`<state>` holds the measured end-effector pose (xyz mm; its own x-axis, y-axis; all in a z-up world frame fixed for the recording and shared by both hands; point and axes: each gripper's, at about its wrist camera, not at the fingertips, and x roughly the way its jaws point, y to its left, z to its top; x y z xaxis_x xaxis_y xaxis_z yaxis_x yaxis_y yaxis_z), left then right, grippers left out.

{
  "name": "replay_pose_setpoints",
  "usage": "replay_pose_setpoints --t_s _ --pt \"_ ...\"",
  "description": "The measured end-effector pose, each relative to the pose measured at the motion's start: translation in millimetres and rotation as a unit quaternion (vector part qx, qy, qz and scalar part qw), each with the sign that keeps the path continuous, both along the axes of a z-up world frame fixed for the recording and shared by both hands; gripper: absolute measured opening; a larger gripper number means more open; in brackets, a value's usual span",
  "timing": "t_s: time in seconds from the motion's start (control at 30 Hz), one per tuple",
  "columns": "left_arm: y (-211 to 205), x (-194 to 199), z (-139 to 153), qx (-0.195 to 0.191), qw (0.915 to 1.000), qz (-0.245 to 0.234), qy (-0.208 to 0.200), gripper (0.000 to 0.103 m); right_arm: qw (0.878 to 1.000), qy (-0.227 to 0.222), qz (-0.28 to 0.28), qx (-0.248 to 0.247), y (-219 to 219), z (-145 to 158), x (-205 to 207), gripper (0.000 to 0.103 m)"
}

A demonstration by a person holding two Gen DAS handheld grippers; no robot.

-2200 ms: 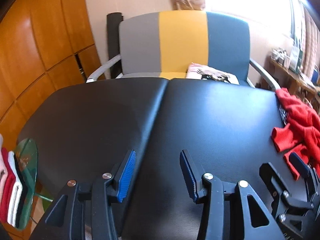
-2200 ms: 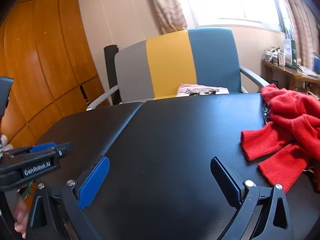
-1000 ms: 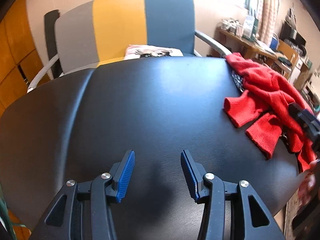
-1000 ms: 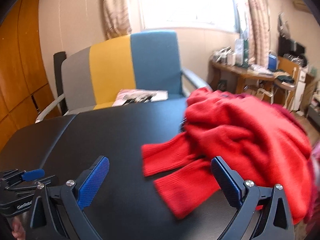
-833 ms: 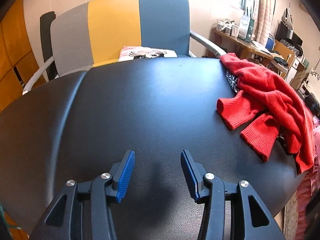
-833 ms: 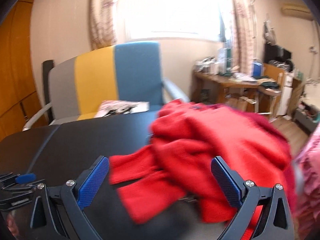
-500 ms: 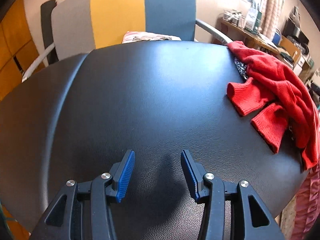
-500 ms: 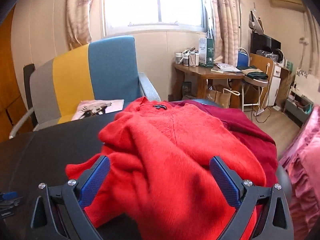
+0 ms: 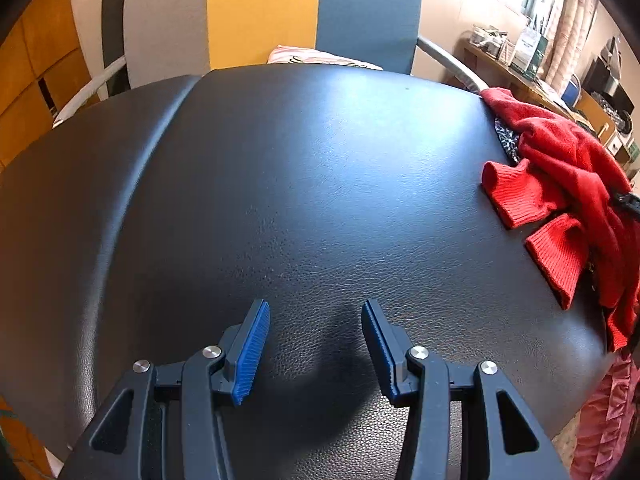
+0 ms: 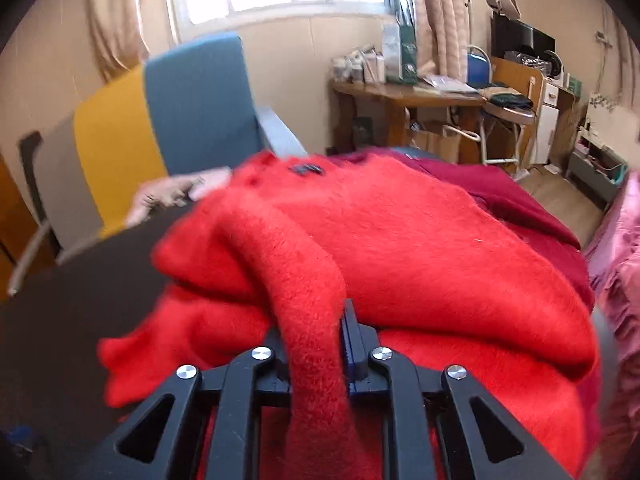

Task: Fold clothes
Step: 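Grasp the red sweater with the right gripper and drag it onto the table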

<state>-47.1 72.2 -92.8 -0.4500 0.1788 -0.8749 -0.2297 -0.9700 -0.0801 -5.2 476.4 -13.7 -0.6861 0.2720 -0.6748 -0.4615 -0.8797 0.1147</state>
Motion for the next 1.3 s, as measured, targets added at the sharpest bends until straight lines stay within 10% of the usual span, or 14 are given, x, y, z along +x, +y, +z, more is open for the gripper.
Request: replay_pose_setpoints --t_s 0.3,0.57,0.67,0.77,0.93,1.03,1.2,1.27,1.3 --pt "-24 1 0 0.009 0.9993 0.036 0.003 0.049 0.981 0.085 0.162 -0.064 -126 31 1 0.014" --pt "-40 9 -8 0.018 0.9974 0.070 -0.006 0.049 0.955 0.012 0.286 -0.078 -236 -35 -16 0.014" --pt "-39 13 -6 0.023 0.9972 0.071 -0.003 0.049 0.951 -0.017 0.298 -0.077 -238 -55 -16 0.023" --pt "-33 13 0 0.024 0.9975 0.067 0.006 0.049 0.942 0.030 0.310 -0.127 -208 -36 4 0.055" --pt "-15 14 16 0.034 0.9985 0.022 0.035 0.049 0.959 0.146 0.214 -0.119 -118 13 68 0.078" --pt "7 11 28 0.021 0.9984 -0.017 0.050 0.049 0.984 0.127 0.098 -0.076 -61 19 92 0.085" --pt "26 19 39 0.014 0.9967 -0.050 0.062 0.049 0.992 0.043 -0.052 -0.103 14 -16 88 0.089" --pt "29 21 41 0.017 0.9964 -0.057 0.060 0.049 0.989 0.019 -0.058 -0.132 28 -38 78 0.072" --pt "29 22 41 0.019 0.9964 -0.059 0.058 0.049 0.988 0.007 -0.047 -0.147 33 -50 72 0.038"
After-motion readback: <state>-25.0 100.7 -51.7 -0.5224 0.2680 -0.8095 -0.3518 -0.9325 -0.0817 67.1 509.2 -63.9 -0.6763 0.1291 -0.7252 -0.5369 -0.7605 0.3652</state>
